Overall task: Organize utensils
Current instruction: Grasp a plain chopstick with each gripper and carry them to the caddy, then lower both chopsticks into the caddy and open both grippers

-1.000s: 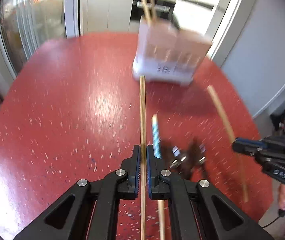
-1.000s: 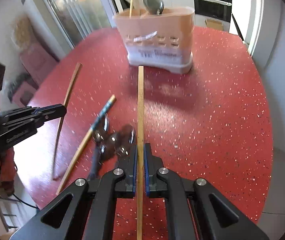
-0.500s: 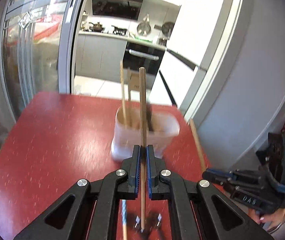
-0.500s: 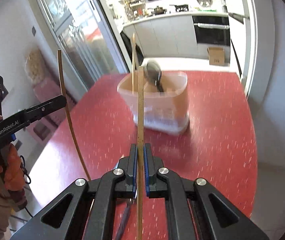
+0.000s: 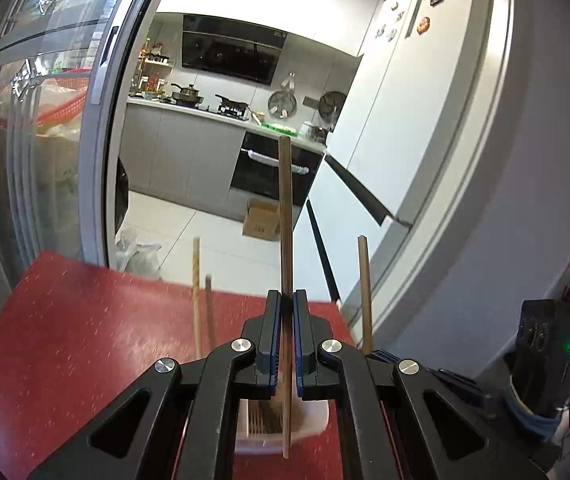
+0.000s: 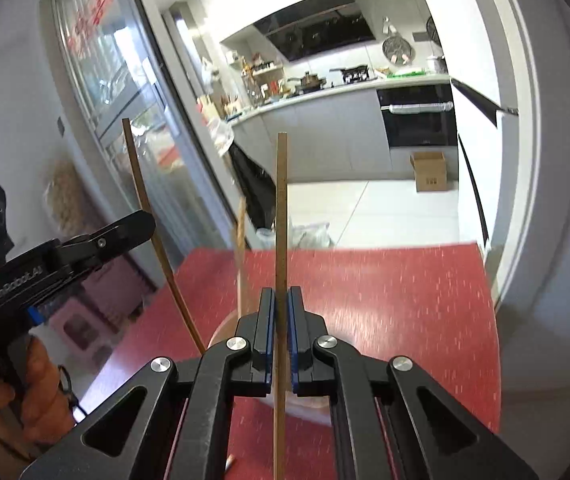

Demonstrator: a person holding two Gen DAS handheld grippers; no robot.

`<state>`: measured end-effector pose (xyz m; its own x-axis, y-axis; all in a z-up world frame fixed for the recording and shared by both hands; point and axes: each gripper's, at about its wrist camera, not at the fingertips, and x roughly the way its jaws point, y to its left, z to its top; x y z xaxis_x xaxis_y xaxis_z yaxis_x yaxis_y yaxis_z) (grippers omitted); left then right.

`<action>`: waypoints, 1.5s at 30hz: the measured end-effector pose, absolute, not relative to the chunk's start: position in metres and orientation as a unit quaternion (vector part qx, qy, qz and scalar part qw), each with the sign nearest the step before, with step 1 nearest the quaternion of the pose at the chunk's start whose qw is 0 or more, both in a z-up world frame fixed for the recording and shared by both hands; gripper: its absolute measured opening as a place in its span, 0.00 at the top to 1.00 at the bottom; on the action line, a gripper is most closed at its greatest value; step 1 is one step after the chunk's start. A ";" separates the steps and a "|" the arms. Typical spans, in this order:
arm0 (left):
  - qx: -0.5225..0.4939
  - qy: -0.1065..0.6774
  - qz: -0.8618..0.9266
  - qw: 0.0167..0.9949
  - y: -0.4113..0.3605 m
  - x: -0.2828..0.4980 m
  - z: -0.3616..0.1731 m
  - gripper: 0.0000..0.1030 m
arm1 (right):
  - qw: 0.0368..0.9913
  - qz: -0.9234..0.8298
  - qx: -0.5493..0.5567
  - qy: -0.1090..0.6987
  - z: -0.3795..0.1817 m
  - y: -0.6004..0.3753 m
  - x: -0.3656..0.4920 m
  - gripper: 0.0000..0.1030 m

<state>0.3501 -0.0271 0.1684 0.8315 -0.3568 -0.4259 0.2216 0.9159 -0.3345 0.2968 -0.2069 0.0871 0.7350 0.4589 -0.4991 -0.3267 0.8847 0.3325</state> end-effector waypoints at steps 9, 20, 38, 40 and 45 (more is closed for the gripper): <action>-0.117 0.239 -0.125 0.956 -0.038 0.391 0.140 0.67 | 0.944 0.200 0.099 0.243 0.072 -0.188 0.347 0.94; -0.114 0.226 -0.122 0.960 -0.042 0.393 0.096 0.67 | 0.957 0.202 0.056 0.202 0.029 -0.175 0.344 0.94; -0.065 0.265 -0.109 0.956 -0.050 0.364 0.063 0.67 | 0.946 0.209 0.034 0.247 0.000 -0.183 0.318 0.93; -0.065 0.268 -0.107 0.955 -0.047 0.359 0.063 0.66 | 0.942 0.215 0.035 0.255 -0.001 -0.183 0.317 0.93; -0.066 0.275 -0.097 0.954 -0.034 0.339 0.066 0.66 | 0.934 0.224 0.037 0.278 0.000 -0.182 0.315 0.70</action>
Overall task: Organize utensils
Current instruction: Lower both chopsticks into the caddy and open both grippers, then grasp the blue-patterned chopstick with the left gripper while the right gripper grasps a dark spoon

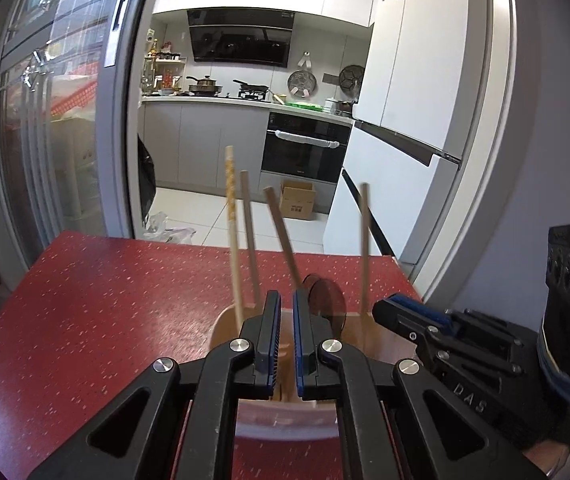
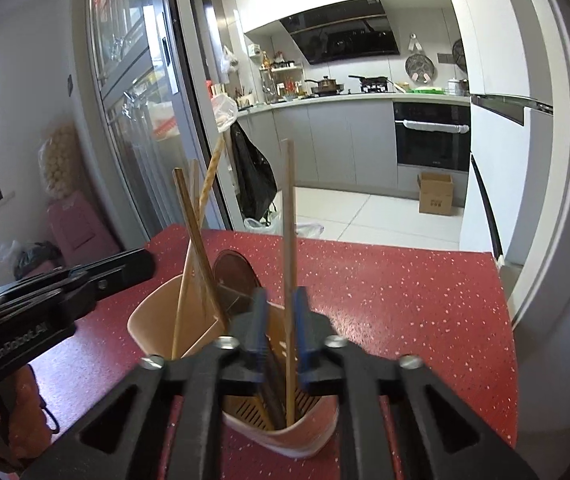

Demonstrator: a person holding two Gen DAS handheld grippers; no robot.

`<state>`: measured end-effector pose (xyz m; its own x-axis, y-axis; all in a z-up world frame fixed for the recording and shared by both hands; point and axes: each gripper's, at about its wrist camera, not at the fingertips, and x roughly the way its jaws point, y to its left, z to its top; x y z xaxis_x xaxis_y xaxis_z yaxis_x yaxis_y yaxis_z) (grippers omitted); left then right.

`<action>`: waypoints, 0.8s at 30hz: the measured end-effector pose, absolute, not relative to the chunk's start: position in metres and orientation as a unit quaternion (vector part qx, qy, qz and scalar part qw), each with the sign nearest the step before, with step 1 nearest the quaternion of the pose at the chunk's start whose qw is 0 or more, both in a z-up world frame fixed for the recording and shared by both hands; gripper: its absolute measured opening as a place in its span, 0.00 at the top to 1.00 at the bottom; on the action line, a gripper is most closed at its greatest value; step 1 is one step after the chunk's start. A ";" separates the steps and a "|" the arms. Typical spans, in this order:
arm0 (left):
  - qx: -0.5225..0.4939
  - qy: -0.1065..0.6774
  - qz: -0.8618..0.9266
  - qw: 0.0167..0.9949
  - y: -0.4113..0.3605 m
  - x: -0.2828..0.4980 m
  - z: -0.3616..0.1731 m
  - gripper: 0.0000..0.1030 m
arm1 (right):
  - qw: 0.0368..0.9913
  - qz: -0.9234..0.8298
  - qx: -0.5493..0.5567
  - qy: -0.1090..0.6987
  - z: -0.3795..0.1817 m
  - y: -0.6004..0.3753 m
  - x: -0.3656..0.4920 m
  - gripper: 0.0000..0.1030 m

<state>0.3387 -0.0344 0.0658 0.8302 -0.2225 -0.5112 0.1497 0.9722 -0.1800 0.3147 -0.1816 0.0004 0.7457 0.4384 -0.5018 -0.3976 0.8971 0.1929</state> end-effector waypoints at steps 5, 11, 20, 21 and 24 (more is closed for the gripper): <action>-0.043 0.296 -0.083 0.951 -0.026 0.314 0.066 0.66 | 0.929 0.223 0.062 0.290 0.011 -0.189 0.298 0.62; -0.032 0.341 -0.075 0.937 -0.013 0.271 0.049 0.66 | 0.912 0.213 0.074 0.342 0.005 -0.199 0.257 0.49; -0.018 0.405 -0.058 0.912 0.001 0.199 0.006 0.66 | 0.869 0.193 0.104 0.444 -0.038 -0.209 0.188 0.48; -0.018 0.410 -0.058 0.910 0.002 0.191 0.001 0.66 | 0.867 0.188 0.102 0.450 -0.044 -0.209 0.178 0.48; -0.019 0.424 -0.059 0.903 0.004 0.171 -0.013 0.66 | 0.858 0.182 0.103 0.469 -0.057 -0.206 0.157 0.48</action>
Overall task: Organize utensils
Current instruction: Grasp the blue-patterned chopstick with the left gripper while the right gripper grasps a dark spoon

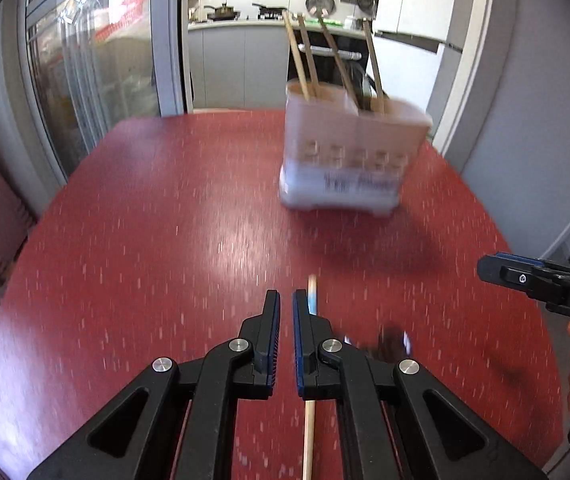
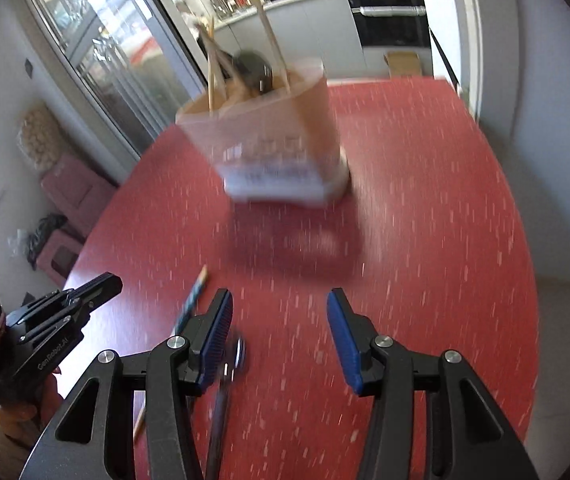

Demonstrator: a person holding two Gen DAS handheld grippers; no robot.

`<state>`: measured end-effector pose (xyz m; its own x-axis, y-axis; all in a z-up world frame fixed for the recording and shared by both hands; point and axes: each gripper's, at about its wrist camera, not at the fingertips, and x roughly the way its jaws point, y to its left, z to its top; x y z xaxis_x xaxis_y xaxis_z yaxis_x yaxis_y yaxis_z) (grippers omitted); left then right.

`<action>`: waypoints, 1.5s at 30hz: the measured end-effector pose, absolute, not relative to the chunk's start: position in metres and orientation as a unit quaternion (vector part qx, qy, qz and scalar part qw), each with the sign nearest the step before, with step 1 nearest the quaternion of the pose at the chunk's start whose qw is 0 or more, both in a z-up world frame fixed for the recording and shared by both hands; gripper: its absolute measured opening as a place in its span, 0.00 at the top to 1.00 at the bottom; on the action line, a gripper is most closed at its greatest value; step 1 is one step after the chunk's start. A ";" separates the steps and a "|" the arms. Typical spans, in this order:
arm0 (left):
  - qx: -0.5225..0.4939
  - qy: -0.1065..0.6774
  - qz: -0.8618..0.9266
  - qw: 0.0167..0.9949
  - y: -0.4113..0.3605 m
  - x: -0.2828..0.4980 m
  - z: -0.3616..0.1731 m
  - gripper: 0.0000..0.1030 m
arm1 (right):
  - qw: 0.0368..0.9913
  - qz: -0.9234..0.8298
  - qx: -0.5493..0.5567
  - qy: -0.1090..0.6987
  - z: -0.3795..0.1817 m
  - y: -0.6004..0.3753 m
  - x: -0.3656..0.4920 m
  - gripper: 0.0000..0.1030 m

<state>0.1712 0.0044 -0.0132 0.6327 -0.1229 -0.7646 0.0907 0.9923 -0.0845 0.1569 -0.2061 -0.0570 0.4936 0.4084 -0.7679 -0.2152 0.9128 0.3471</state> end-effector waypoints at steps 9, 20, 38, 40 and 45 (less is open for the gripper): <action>-0.031 0.455 -0.060 0.888 0.018 0.126 -0.044 0.66 | 0.838 0.167 0.099 0.510 -0.090 -0.191 0.110 0.48; -0.030 0.459 -0.030 0.887 0.032 0.118 -0.055 0.00 | 0.821 0.165 0.060 0.543 -0.105 -0.159 0.099 0.48; 0.026 0.533 -0.067 0.843 0.032 0.153 -0.083 0.00 | 0.801 0.106 -0.056 0.587 -0.121 -0.106 0.122 0.50; 0.033 0.535 -0.072 0.841 0.028 0.157 -0.083 0.00 | 0.802 0.103 -0.076 0.584 -0.122 -0.099 0.123 0.57; 0.063 0.538 -0.080 0.837 0.015 0.166 -0.083 0.00 | 0.796 0.109 -0.069 0.591 -0.121 -0.098 0.127 0.86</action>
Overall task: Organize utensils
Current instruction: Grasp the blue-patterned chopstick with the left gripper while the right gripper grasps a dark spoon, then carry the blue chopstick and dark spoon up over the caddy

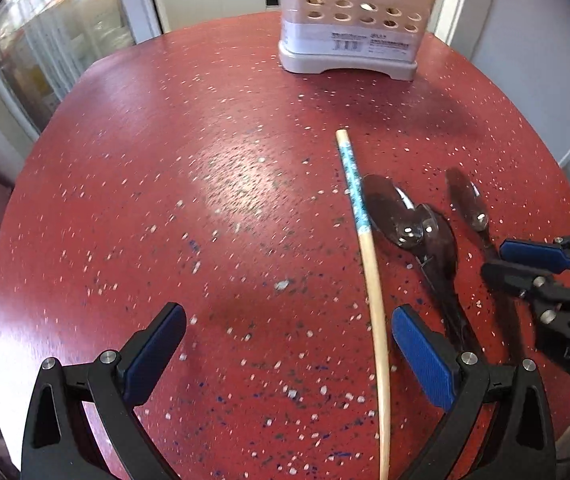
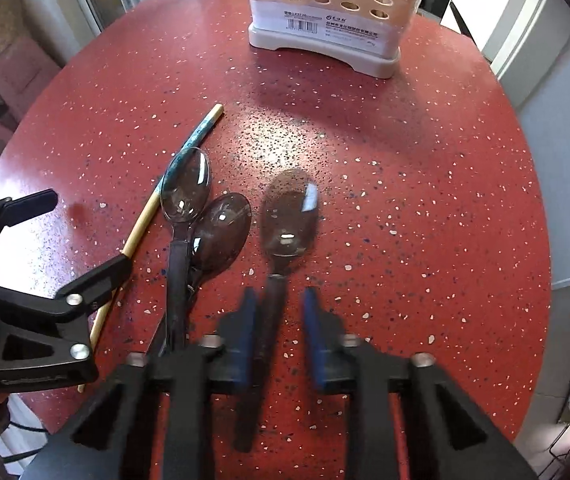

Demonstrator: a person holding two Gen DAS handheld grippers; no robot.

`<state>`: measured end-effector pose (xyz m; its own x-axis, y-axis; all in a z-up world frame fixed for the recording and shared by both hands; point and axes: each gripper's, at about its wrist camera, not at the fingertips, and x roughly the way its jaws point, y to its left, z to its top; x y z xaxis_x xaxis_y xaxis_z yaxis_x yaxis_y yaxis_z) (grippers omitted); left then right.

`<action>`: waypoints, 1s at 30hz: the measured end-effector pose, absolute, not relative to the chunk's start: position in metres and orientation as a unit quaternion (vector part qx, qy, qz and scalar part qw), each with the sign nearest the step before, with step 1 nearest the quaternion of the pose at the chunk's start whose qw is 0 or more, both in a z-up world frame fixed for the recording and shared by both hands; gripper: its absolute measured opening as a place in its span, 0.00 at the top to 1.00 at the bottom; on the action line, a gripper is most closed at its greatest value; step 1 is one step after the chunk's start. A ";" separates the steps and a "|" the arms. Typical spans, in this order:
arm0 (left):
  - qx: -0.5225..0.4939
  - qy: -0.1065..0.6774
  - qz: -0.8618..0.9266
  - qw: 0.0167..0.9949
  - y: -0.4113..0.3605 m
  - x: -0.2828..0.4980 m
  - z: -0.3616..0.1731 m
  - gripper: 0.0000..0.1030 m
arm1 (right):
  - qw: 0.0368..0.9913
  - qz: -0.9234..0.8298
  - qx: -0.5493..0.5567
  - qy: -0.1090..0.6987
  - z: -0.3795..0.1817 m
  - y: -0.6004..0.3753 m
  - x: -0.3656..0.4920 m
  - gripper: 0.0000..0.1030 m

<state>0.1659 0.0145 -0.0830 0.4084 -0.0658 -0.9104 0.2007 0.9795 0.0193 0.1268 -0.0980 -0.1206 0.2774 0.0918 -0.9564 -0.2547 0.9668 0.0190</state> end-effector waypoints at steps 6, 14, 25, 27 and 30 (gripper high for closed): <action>0.080 0.546 -0.090 0.829 0.003 0.183 -0.083 0.00 | 0.794 0.134 -0.034 0.592 -0.120 -0.112 0.128 0.88; 0.108 0.570 -0.136 0.803 -0.022 0.199 -0.074 0.18 | 0.803 0.165 0.023 0.572 -0.106 -0.143 0.126 0.88; 0.106 0.588 -0.156 0.787 -0.036 0.209 -0.066 0.65 | 0.815 0.192 0.056 0.544 -0.079 -0.164 0.113 0.88; 0.086 0.573 -0.150 0.801 -0.031 0.203 -0.062 0.65 | 0.816 0.194 0.062 0.541 -0.077 -0.169 0.112 0.88; 0.043 0.544 -0.140 0.826 -0.019 0.192 -0.047 0.65 | 0.819 0.203 0.071 0.532 -0.072 -0.179 0.110 0.88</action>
<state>0.1924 -0.0193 -0.0467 0.3687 -0.1849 -0.9110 0.2792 0.9568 -0.0811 0.1098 -0.1788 -0.0720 0.3511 0.4077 -0.8429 -0.2557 0.9078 0.3326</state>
